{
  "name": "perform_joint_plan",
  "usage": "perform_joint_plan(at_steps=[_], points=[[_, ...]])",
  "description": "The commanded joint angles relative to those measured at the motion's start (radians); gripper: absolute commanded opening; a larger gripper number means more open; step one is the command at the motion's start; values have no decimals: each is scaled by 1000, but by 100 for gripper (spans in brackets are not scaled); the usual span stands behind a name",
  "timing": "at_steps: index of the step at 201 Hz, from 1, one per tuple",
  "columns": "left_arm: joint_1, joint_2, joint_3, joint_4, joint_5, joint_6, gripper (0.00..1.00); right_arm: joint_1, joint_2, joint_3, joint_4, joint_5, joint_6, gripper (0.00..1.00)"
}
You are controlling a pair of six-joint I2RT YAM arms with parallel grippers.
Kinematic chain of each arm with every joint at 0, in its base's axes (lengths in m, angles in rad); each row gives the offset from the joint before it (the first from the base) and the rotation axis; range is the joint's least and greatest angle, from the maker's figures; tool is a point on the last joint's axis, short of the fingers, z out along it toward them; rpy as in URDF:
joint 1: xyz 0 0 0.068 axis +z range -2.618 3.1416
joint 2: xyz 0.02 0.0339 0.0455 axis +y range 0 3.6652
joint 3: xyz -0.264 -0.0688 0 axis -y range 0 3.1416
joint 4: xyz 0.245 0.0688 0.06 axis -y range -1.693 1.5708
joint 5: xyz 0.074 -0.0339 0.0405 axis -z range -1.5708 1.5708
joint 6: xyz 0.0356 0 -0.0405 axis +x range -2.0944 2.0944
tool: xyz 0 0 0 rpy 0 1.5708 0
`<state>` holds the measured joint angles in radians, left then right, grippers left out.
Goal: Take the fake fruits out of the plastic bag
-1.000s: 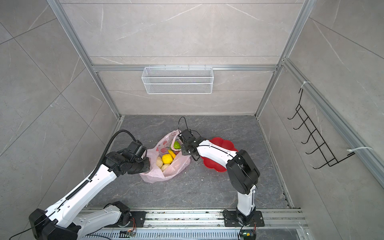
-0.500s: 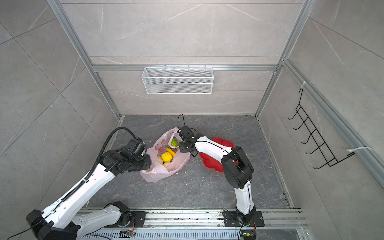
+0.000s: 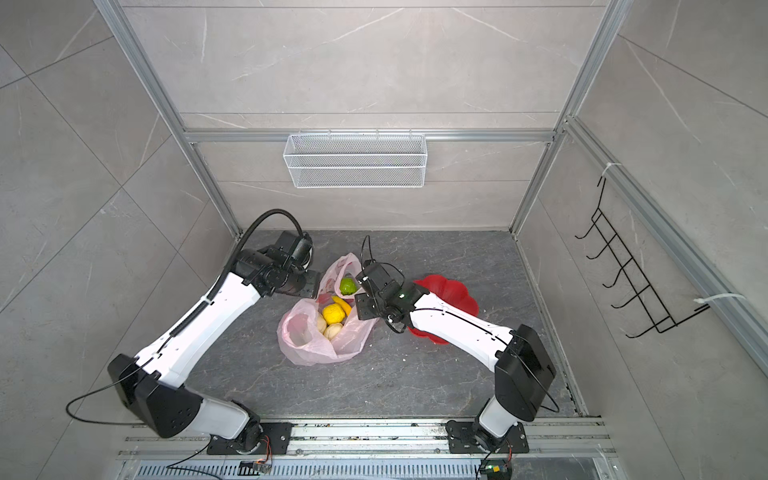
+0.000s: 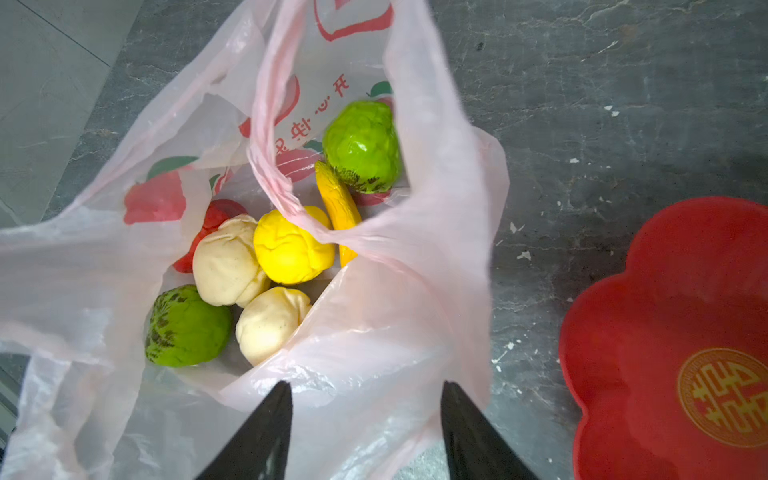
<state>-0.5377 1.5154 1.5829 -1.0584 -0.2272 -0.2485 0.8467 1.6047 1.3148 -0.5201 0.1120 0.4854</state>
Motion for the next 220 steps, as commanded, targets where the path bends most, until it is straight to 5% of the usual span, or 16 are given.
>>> perform_joint_plan(at_steps=[1,73,106,139,220], points=[[8,76,81,-39,47,126,66,18,-50,-34,-17,50,38,60],[15,219,52,-71,12,149,64,60,-105,-81,11,58,77,61],[16,192,-14,-65,1,108,44,78,-88,-80,44,50,94,61],[16,61,-168,-28,24,19,11,109,-62,-103,114,79,170,58],[-4,-362,-633,242,174,-266,5,212,190,-55,218,-4,278,39]])
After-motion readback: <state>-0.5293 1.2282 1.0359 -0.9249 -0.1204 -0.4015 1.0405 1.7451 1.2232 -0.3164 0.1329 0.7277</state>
